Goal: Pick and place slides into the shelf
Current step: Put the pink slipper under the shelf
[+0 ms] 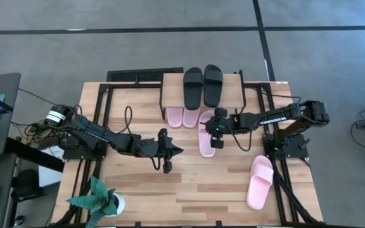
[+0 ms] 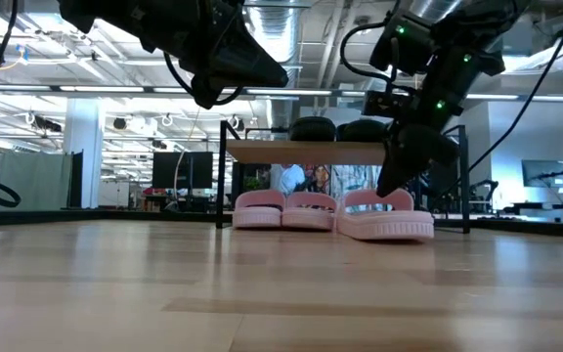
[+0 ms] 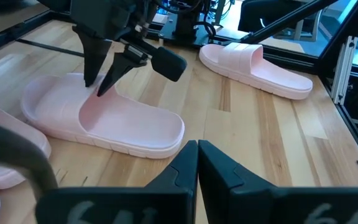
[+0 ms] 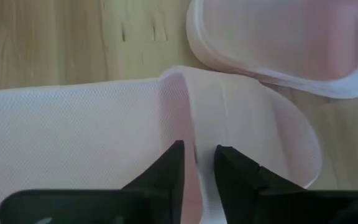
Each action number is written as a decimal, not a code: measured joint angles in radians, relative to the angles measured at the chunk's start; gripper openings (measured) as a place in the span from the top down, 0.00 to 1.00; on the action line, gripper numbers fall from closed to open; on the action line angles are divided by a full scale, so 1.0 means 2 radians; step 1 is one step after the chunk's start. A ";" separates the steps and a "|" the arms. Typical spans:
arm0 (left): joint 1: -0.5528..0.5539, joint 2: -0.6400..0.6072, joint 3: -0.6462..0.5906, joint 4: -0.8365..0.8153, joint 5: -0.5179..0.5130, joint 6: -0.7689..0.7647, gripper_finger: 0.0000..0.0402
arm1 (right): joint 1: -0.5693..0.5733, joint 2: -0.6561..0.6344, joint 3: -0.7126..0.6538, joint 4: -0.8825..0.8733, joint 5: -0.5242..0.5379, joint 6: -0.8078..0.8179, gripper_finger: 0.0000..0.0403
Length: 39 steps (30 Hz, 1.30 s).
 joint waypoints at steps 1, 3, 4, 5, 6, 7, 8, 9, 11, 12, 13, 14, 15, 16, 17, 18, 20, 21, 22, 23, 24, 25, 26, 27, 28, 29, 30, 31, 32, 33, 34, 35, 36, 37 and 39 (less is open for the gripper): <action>0.000 0.000 0.000 0.000 0.000 -0.001 1.00 | 0.000 0.000 0.000 0.000 -0.001 0.002 0.80; 0.000 0.000 0.000 0.000 0.000 -0.003 1.00 | 0.000 0.000 0.000 0.000 -0.001 0.009 0.78; 0.000 0.000 0.000 0.000 0.000 -0.004 1.00 | 0.000 0.000 0.000 0.000 -0.001 0.014 0.77; 0.000 0.000 0.000 0.000 0.000 -0.004 1.00 | 0.002 0.000 0.000 0.000 -0.001 0.018 0.76; 0.000 0.000 0.000 0.000 0.000 -0.004 1.00 | 0.003 0.000 0.000 0.000 -0.001 0.022 0.75; 0.000 0.000 0.000 0.000 0.000 -0.004 1.00 | 0.005 0.000 0.000 0.000 -0.001 0.023 0.74; 0.000 0.000 0.000 0.000 0.000 -0.004 1.00 | 0.007 0.000 0.000 0.000 0.000 0.023 0.73; 0.000 0.000 0.000 0.000 0.000 -0.004 1.00 | 0.010 0.000 0.000 0.000 0.001 0.023 0.72; 0.000 0.000 0.000 0.000 0.000 -0.004 1.00 | 0.015 0.000 0.000 -0.002 0.001 0.025 0.71; 0.000 0.000 0.000 0.000 0.000 -0.004 1.00 | 0.018 0.000 0.000 -0.002 0.001 0.028 0.70; 0.000 0.000 0.000 0.000 0.000 -0.004 1.00 | 0.021 0.000 0.000 -0.003 0.001 0.033 0.69; 0.000 0.000 0.000 0.000 0.000 -0.004 1.00 | 0.023 0.000 0.000 -0.006 0.001 0.038 0.68; 0.000 0.000 0.000 0.000 0.000 -0.004 1.00 | 0.026 -0.003 0.000 -0.011 0.001 0.044 0.67; 0.000 0.000 0.000 0.000 0.000 -0.004 1.00 | 0.029 -0.005 0.000 -0.013 0.002 0.049 0.66; 0.000 0.000 0.000 0.000 0.000 -0.004 1.00 | 0.031 -0.008 0.000 -0.015 0.004 0.052 0.65; 0.000 0.000 0.000 0.000 0.000 -0.004 1.00 | 0.034 -0.012 0.000 -0.019 0.005 0.053 0.64; 0.000 0.000 0.000 0.000 0.000 -0.004 1.00 | 0.037 -0.023 0.000 -0.021 0.018 0.055 0.63; 0.000 0.000 0.000 0.000 0.000 -0.004 1.00 | 0.039 -0.029 0.000 -0.023 0.027 0.058 0.62; 0.000 0.000 0.000 0.000 0.000 -0.003 1.00 | 0.039 -0.034 0.000 -0.027 0.032 0.059 0.62; 0.000 0.000 0.000 0.000 0.000 -0.003 1.00 | 0.038 -0.040 0.000 -0.028 0.033 0.059 0.61; 0.000 0.000 0.000 0.000 0.000 -0.003 1.00 | 0.037 -0.045 0.000 -0.028 0.033 0.059 0.61; 0.000 0.000 0.000 0.000 0.000 -0.003 1.00 | 0.037 -0.050 0.000 -0.028 0.033 0.059 0.61; 0.000 0.000 0.000 0.000 0.001 -0.003 1.00 | 0.037 -0.055 0.000 -0.031 0.033 0.059 0.61; 0.000 0.000 0.000 0.000 0.001 -0.002 1.00 | 0.038 -0.059 0.000 -0.034 0.033 0.060 0.61; 0.000 0.000 0.000 0.000 0.001 -0.002 1.00 | 0.039 -0.064 0.000 -0.039 0.032 0.063 0.61; 0.000 0.000 0.000 0.000 0.001 -0.001 1.00 | 0.041 -0.069 0.000 -0.049 0.031 0.069 0.61; 0.000 0.000 0.000 0.000 0.001 -0.001 1.00 | 0.045 -0.075 0.000 -0.061 0.031 0.079 0.61; -0.001 0.000 0.000 0.000 0.001 -0.001 1.00 | 0.051 -0.081 0.000 -0.076 0.030 0.091 0.62; -0.001 0.000 0.000 0.000 0.001 -0.001 1.00 | 0.059 -0.089 0.000 -0.095 0.029 0.106 0.62; -0.002 0.000 0.000 0.000 0.001 -0.001 1.00 | 0.068 -0.098 0.000 -0.114 0.028 0.121 0.62; -0.003 0.000 0.000 0.000 0.001 0.001 1.00 | 0.080 -0.107 0.000 -0.132 0.025 0.137 0.62; -0.004 0.000 0.000 0.000 0.001 0.003 1.00 | 0.093 -0.118 0.000 -0.151 0.023 0.154 0.62; -0.005 0.000 0.000 0.000 0.001 0.006 1.00 | 0.107 -0.128 0.000 -0.172 0.021 0.175 0.63; -0.005 0.000 0.000 0.000 0.001 0.008 1.00 | 0.124 -0.141 0.000 -0.190 0.019 0.200 0.63; -0.005 0.000 0.000 0.000 0.001 0.009 1.00 | 0.164 -0.165 0.001 -0.219 0.017 0.254 0.63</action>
